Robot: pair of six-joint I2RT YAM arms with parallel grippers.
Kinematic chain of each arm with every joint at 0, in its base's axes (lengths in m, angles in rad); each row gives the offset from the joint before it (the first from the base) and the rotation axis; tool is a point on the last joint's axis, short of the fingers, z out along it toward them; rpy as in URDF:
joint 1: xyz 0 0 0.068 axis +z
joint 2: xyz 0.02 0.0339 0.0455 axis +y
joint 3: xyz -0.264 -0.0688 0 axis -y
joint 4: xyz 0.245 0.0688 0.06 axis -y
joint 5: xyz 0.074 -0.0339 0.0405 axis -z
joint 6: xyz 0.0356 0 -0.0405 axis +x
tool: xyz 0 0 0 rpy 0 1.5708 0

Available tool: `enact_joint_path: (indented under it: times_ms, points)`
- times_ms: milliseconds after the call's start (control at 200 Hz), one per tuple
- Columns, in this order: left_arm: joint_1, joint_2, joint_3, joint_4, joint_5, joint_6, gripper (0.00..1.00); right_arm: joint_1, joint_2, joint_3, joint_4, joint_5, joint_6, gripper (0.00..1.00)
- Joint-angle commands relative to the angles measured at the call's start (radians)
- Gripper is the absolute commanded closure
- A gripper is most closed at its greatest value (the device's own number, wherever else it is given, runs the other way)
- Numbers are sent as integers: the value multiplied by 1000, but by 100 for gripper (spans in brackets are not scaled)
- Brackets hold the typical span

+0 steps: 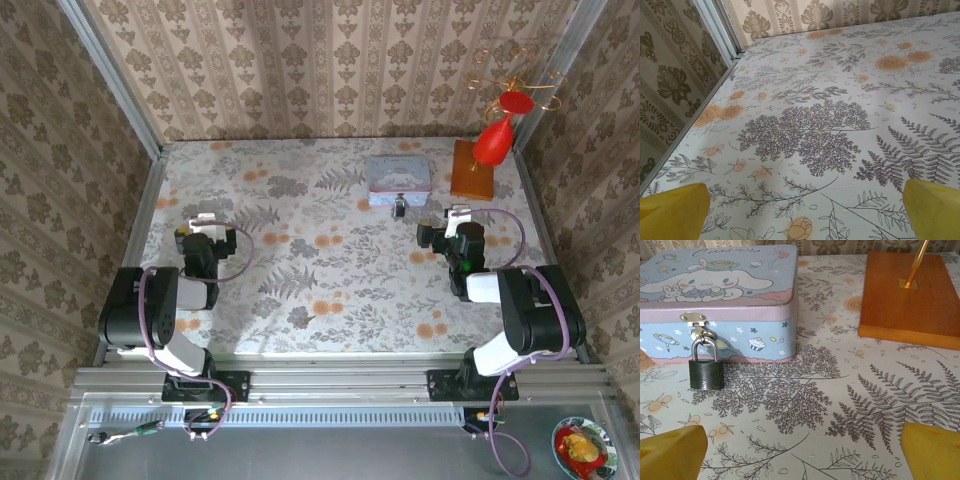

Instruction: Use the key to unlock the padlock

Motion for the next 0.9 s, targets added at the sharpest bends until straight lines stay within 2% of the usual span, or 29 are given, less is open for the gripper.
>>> enact_joint_path:
  times_ms: [0, 895]
  points:
    - [-4, 0, 15, -2, -12, 16, 0, 1, -5, 18, 3, -3, -5, 0]
    - [4, -1, 26, -22, -12, 7, 0, 1, -5, 18, 3, -4, -5, 0]
